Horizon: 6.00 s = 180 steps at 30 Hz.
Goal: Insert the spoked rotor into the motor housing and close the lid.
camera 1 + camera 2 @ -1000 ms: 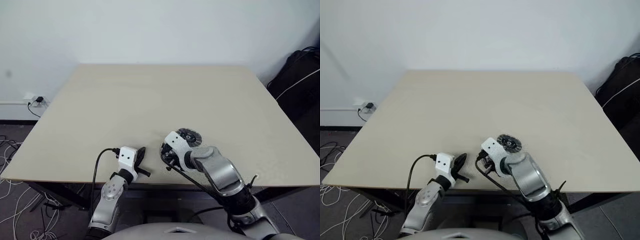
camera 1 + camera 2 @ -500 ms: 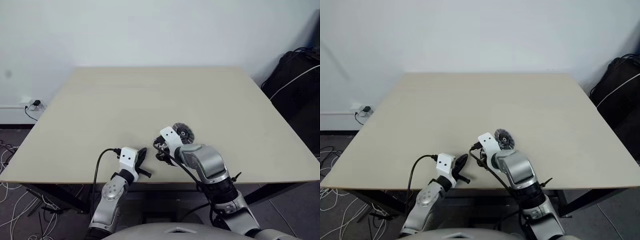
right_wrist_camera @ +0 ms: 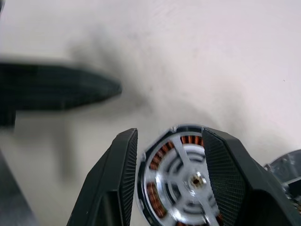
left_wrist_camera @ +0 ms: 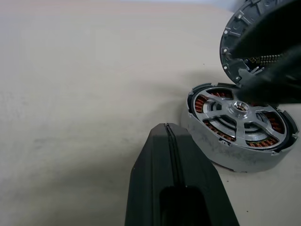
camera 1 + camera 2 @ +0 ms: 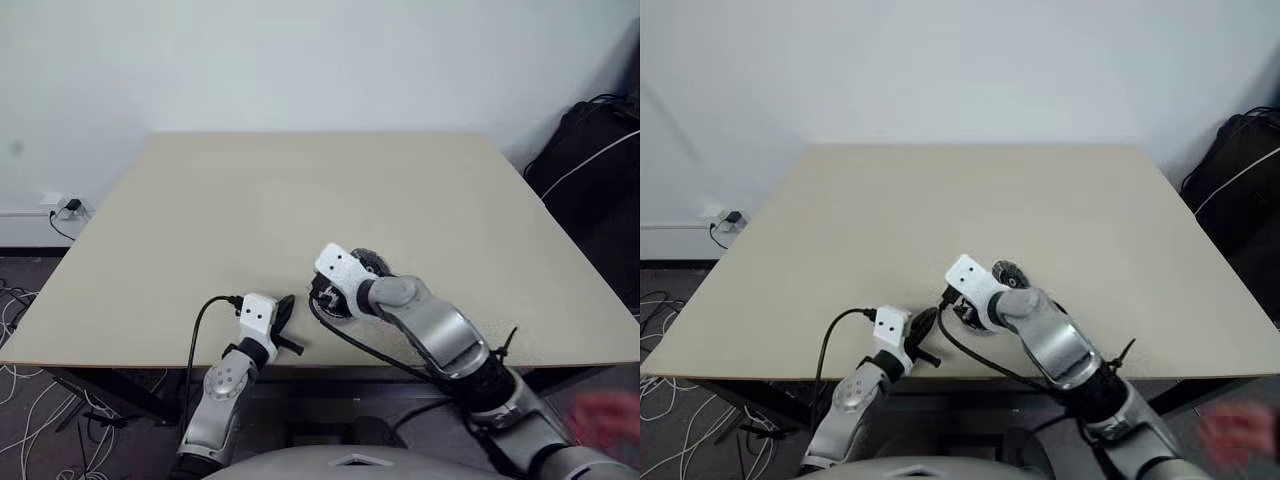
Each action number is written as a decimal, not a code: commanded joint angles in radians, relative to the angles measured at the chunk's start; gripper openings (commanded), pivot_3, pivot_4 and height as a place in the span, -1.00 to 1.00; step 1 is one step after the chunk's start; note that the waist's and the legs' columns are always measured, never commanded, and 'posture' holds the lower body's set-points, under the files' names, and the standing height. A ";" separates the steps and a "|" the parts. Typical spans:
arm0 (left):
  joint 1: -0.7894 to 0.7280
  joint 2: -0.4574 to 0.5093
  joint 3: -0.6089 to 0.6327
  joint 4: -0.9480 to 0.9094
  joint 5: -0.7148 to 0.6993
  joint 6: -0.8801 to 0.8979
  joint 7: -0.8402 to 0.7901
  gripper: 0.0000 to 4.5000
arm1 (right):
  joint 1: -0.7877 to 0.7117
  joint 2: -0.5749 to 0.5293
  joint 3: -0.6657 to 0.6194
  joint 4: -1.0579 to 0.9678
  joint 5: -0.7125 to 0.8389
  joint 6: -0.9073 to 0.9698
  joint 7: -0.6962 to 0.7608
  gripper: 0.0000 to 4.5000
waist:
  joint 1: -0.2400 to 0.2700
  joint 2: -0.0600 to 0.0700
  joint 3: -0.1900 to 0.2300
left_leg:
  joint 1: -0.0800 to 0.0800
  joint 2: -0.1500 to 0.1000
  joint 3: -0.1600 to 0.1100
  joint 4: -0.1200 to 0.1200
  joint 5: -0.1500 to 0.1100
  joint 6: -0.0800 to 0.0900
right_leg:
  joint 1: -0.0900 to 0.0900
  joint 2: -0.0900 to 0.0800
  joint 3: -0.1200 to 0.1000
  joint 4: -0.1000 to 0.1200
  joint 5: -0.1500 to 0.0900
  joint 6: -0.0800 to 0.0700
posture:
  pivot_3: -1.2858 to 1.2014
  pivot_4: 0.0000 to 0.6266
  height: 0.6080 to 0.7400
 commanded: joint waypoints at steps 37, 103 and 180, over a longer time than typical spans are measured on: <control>-0.024 0.009 -0.018 -0.005 0.010 -0.011 -0.021 -1.00 | -0.037 -0.294 0.197 -0.044 -0.223 -0.423 0.395 0.03 | 0.027 -0.008 0.006 | -0.001 0.001 0.000 0.000 -0.001 0.001 | 0.000 0.000 0.000 -0.002 0.000 0.001 | 0.03 -1.00 1.00; -0.004 -0.016 -0.018 -0.006 -0.004 -0.021 -0.005 -1.00 | 0.018 -0.111 -0.048 0.130 -0.233 -0.199 0.528 -0.96 | 0.031 -0.007 0.001 | -0.003 0.000 0.000 0.000 -0.002 0.002 | -0.002 0.000 0.000 -0.001 0.003 -0.005 | 0.03 -1.00 1.00; -0.034 0.029 -0.048 -0.010 -0.008 0.024 -0.083 -1.00 | 0.417 -0.195 -0.391 -0.253 -0.065 -0.136 -0.053 -0.99 | 0.000 -0.003 0.008 | -0.009 0.001 0.001 -0.001 0.010 0.000 | -0.003 0.000 0.000 -0.001 0.007 0.003 | 0.03 -1.00 1.00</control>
